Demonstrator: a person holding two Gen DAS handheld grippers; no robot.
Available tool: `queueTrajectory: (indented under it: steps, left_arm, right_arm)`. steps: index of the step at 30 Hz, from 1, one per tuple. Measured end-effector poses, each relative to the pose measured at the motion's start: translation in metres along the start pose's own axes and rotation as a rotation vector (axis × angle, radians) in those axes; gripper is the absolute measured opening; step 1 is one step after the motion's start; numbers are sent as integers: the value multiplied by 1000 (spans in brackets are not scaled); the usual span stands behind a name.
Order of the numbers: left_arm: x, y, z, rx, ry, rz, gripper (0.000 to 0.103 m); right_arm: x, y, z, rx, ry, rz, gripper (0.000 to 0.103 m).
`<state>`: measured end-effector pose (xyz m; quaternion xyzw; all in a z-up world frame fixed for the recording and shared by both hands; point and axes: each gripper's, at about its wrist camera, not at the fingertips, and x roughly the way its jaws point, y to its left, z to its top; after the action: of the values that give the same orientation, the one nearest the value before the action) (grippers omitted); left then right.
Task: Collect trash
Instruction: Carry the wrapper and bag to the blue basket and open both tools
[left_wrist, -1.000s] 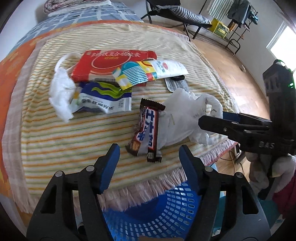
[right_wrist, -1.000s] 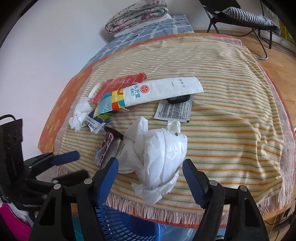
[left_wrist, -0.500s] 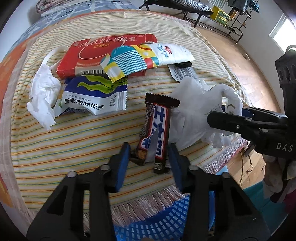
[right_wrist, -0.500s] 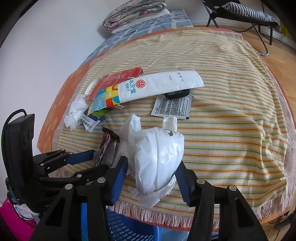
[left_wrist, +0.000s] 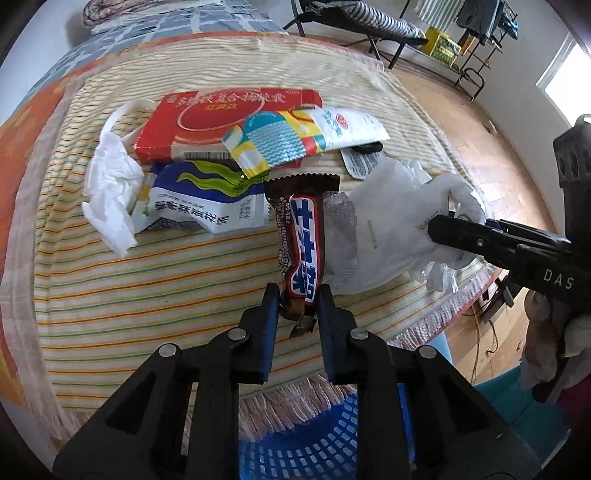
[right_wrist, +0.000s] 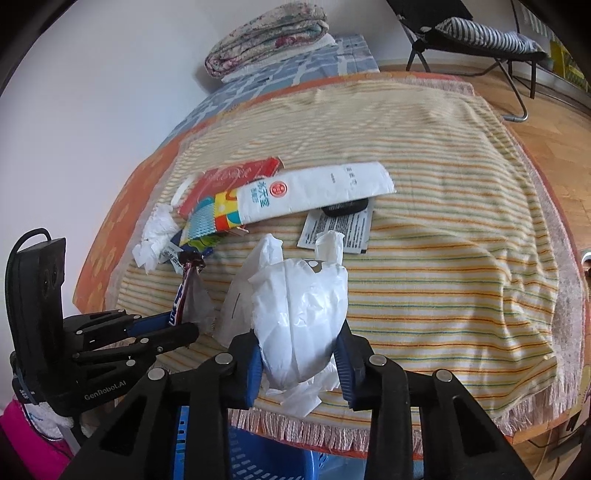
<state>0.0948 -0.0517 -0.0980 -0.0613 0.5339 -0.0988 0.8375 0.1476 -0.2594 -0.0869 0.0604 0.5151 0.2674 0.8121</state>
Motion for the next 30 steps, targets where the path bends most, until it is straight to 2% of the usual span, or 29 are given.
queueTrajectory:
  steps: [8,16,30]
  left_arm:
    - [-23,4,-3,-18,-40,-26,19]
    - [-48,13,-24,-21,-66,-19,19]
    - [-77,16,-76,-11,-56,5,19]
  right_arm:
    - [-22,4,1,-3,-51,13,34]
    - [-42,18,-10,-51,-64,20,34]
    - [-67,47,-56,-176,-43,-7,34]
